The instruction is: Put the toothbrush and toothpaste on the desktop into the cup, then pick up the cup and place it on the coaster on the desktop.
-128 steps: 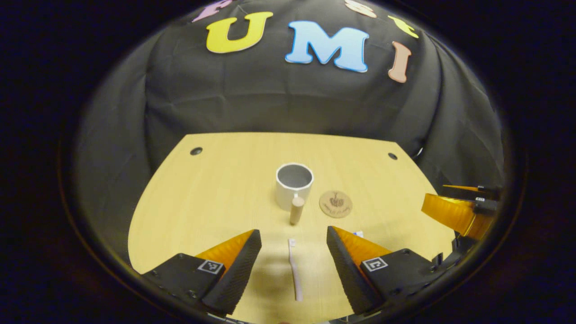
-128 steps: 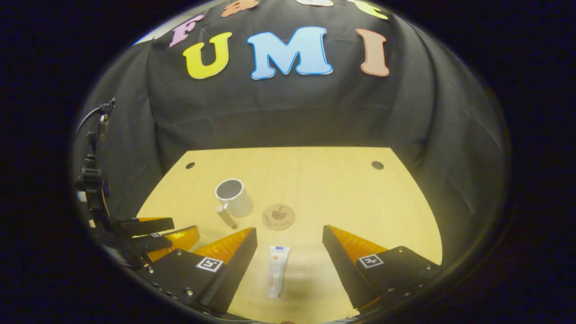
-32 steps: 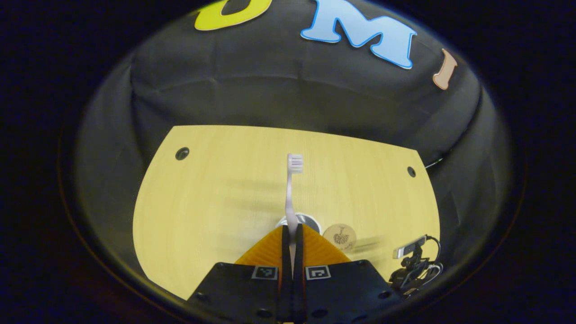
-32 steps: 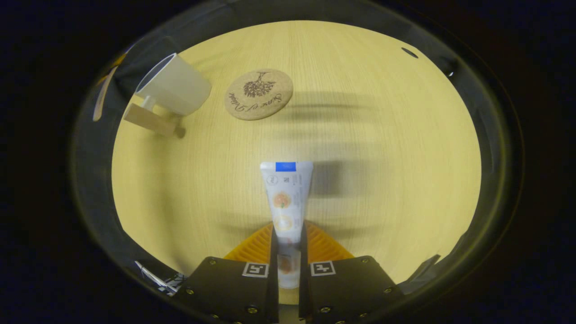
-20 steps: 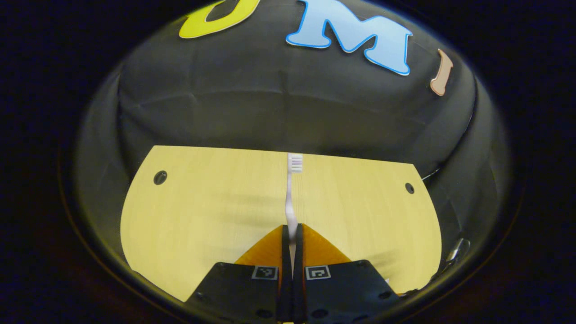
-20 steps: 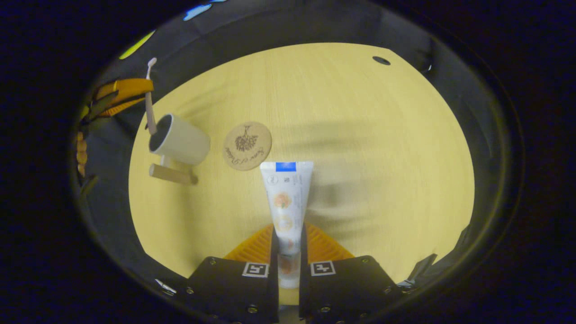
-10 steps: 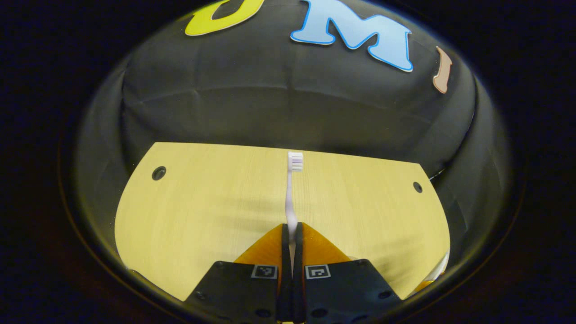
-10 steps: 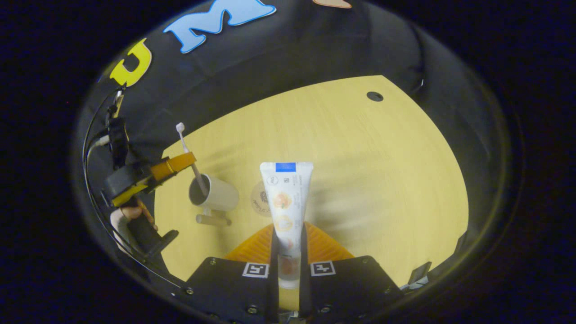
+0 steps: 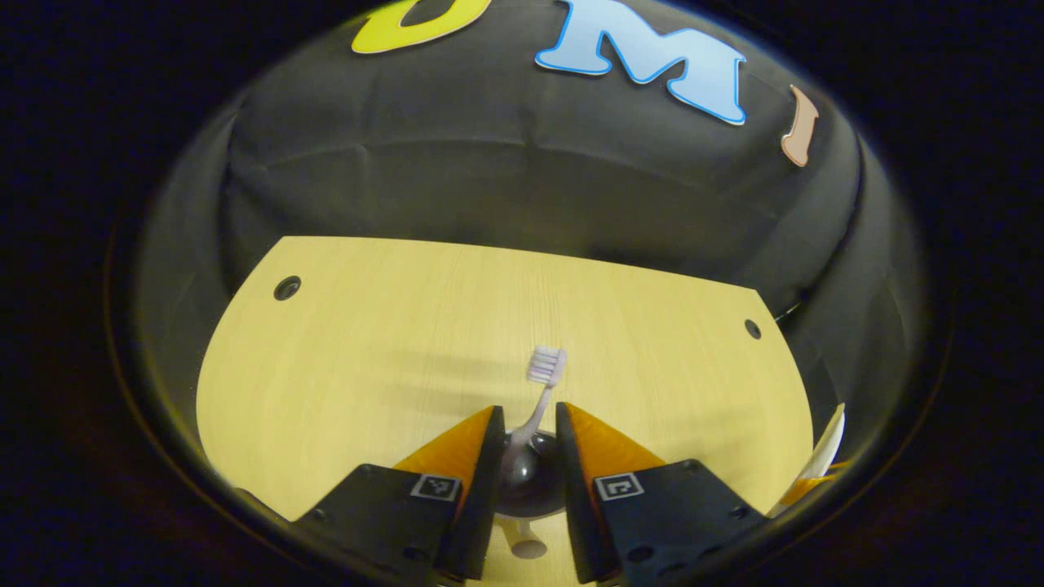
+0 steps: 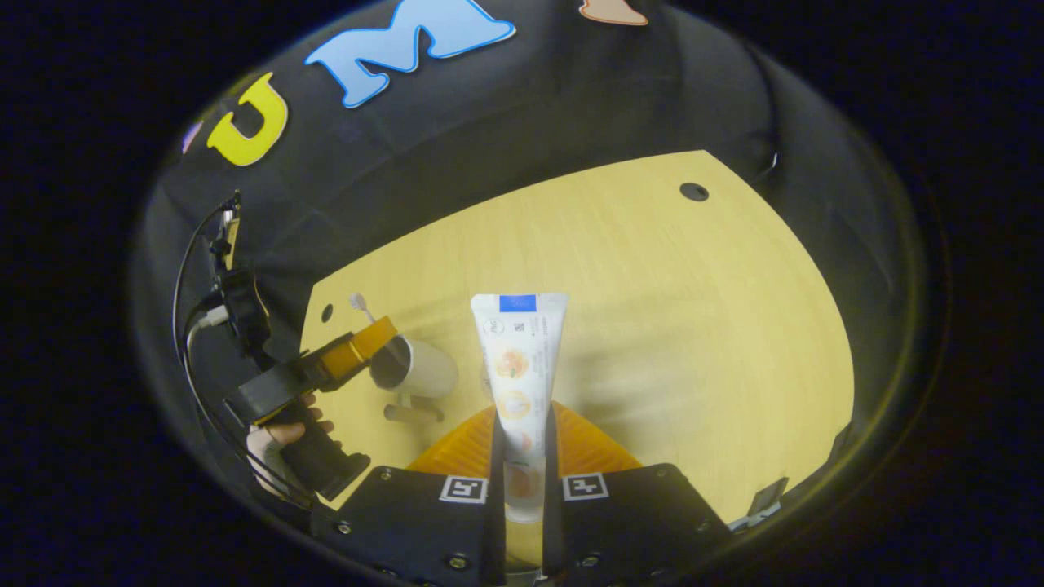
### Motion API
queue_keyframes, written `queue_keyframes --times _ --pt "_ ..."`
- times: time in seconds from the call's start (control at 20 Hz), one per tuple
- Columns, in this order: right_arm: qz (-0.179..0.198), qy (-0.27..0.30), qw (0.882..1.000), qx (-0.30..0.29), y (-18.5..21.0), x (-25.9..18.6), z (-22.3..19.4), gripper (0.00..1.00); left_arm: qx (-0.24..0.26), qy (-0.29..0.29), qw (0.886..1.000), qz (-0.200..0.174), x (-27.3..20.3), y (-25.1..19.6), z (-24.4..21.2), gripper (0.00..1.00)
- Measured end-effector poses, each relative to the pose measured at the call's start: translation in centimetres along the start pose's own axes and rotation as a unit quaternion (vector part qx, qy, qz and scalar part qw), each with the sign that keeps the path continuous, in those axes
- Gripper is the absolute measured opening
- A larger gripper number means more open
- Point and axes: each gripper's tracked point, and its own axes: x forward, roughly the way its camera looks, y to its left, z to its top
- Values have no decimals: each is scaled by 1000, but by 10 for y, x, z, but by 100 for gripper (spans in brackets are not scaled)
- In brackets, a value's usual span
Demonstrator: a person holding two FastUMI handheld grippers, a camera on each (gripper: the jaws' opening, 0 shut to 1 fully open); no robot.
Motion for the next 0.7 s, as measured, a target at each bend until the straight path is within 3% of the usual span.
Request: queue_keyframes --times 0.05,0.15,0.7 --pt "3 -3 1000 -3 4 1 3 19 2 -2 1000 4 -4 2 -1 58" --pt "10 -11 1000 -8 14 4 10 19 1 -8 1000 0 -15 4 -2 61" --pt "48 -44 997 -35 50 55 78 19 -15 -15 1000 17 -73 59 -16 61"
